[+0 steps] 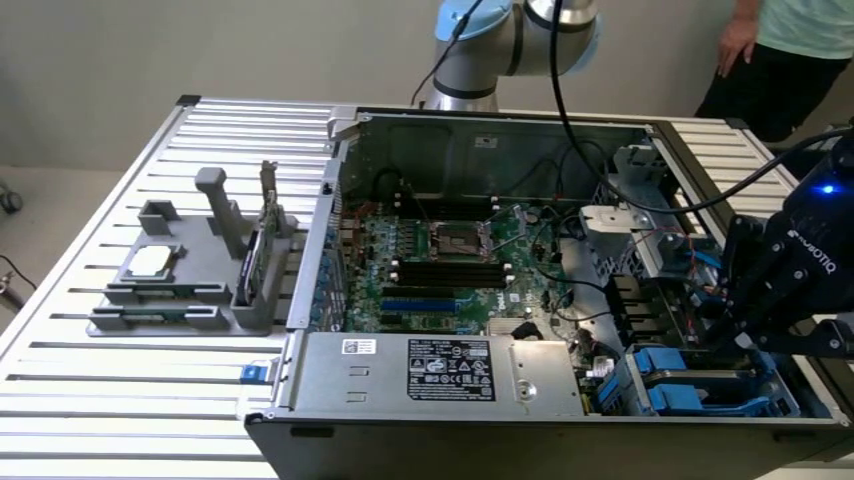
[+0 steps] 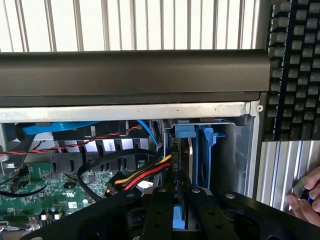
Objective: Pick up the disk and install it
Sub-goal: 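Insert the second disk wire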
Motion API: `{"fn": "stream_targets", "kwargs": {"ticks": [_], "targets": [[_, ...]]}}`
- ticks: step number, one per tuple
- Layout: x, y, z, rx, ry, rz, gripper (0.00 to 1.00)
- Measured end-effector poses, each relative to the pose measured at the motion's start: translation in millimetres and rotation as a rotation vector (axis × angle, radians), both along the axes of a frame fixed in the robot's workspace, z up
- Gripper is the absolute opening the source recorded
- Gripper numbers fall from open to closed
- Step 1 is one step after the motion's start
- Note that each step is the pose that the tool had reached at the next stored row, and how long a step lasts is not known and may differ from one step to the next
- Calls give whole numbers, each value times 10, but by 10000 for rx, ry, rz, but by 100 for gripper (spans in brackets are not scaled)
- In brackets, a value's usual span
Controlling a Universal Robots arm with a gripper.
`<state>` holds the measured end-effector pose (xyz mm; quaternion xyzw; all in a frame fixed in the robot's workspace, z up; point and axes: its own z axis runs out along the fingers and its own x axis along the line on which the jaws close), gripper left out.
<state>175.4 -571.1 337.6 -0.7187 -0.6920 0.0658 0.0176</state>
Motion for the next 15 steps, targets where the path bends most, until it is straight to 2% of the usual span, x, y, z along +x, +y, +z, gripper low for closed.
{"fn": "stream_targets", "kwargs": {"ticks": [7,15], "targets": [[11,10,-15,-128,50,-47,16],[42,10,-43,-141,126,-80,16]]}}
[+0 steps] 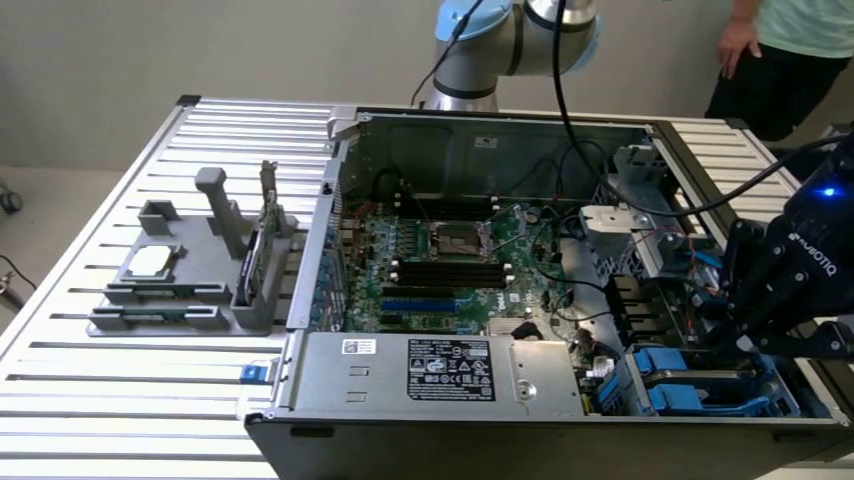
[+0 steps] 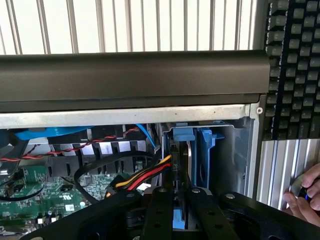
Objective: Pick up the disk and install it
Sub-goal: 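Insert the second disk wire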
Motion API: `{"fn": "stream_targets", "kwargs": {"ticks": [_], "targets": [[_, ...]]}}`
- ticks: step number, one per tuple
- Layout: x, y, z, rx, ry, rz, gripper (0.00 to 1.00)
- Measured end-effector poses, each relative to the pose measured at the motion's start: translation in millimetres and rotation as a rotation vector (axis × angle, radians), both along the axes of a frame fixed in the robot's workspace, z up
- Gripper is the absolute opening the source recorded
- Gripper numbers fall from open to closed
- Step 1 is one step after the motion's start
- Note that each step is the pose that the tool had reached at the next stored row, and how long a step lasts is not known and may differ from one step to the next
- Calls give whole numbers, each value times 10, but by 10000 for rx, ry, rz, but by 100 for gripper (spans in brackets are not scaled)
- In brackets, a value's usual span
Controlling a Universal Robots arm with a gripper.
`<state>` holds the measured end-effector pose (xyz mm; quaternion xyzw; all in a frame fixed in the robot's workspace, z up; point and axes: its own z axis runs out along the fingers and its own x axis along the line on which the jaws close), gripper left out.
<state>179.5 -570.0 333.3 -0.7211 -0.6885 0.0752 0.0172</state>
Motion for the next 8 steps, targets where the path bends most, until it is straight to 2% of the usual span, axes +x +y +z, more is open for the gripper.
{"fn": "stream_targets", "kwargs": {"ticks": [8], "targets": [[1,-1,-23,-10,44,-22,16]]}}
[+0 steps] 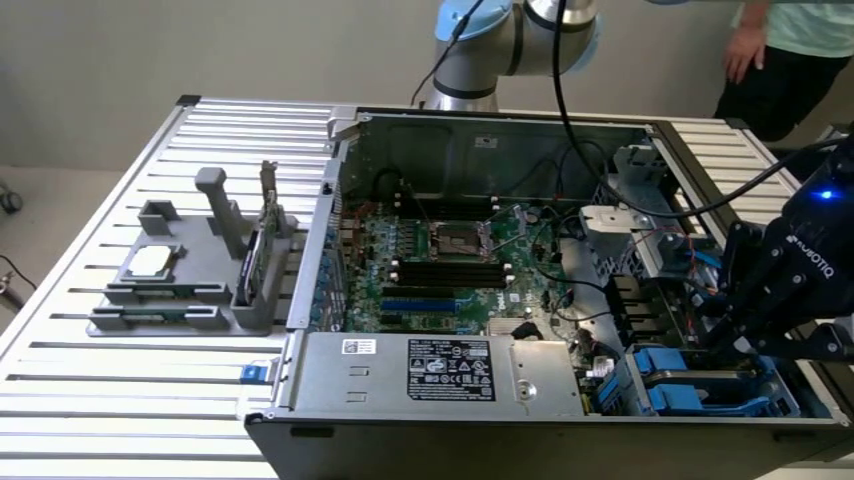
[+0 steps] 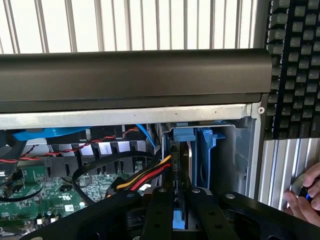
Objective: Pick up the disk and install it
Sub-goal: 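Insert the second disk wire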
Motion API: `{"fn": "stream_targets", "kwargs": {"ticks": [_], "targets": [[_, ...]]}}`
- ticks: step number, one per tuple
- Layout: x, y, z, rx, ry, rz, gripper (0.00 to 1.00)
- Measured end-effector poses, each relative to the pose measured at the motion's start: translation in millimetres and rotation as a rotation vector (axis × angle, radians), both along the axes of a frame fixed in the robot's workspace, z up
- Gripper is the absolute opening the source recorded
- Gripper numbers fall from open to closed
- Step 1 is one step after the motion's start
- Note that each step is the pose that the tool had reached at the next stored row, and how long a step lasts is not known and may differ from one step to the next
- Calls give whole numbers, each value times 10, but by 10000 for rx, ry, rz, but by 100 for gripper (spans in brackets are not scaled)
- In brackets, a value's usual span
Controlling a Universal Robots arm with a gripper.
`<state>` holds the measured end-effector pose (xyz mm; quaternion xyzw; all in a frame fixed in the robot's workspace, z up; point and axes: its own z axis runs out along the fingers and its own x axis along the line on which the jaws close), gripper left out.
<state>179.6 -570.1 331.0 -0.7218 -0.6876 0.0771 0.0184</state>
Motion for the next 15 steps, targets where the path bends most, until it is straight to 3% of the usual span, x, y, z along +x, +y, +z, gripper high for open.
{"fn": "stream_targets", "kwargs": {"ticks": [7,8,15], "targets": [[1,0,9,8,36,1,18],[1,0,35,5,58,1,25],[0,0,309,6,134,0,25]]}}
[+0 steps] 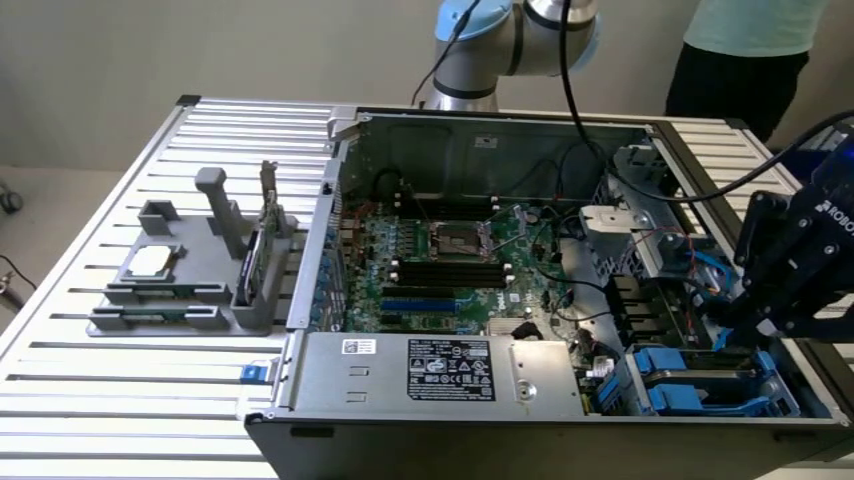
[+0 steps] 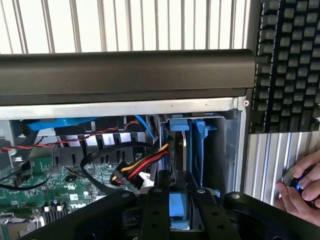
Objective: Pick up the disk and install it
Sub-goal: 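Insert the second disk wire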
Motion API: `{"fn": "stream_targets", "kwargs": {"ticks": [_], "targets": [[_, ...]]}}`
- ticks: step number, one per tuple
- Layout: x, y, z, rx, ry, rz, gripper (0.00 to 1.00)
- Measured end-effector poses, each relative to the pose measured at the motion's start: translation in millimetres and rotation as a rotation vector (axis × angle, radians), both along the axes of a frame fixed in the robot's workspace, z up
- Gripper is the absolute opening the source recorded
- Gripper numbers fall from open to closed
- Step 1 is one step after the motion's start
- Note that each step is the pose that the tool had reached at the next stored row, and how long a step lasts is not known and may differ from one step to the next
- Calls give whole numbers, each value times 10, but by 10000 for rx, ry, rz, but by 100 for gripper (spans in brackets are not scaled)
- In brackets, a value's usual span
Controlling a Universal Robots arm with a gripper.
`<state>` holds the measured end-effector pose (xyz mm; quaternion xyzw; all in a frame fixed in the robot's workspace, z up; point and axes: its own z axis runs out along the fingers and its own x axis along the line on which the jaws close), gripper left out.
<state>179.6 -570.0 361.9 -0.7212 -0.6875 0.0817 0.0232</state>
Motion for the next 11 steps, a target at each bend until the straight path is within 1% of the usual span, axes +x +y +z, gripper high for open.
{"fn": "stream_targets", "kwargs": {"ticks": [4,6,9,11], "targets": [[-4,0,169,-1,10,0,25],[-21,0,226,-1,11,1,25],[-88,4,256,0,11,0,25],[-137,23,263,-1,11,-1,25]]}}
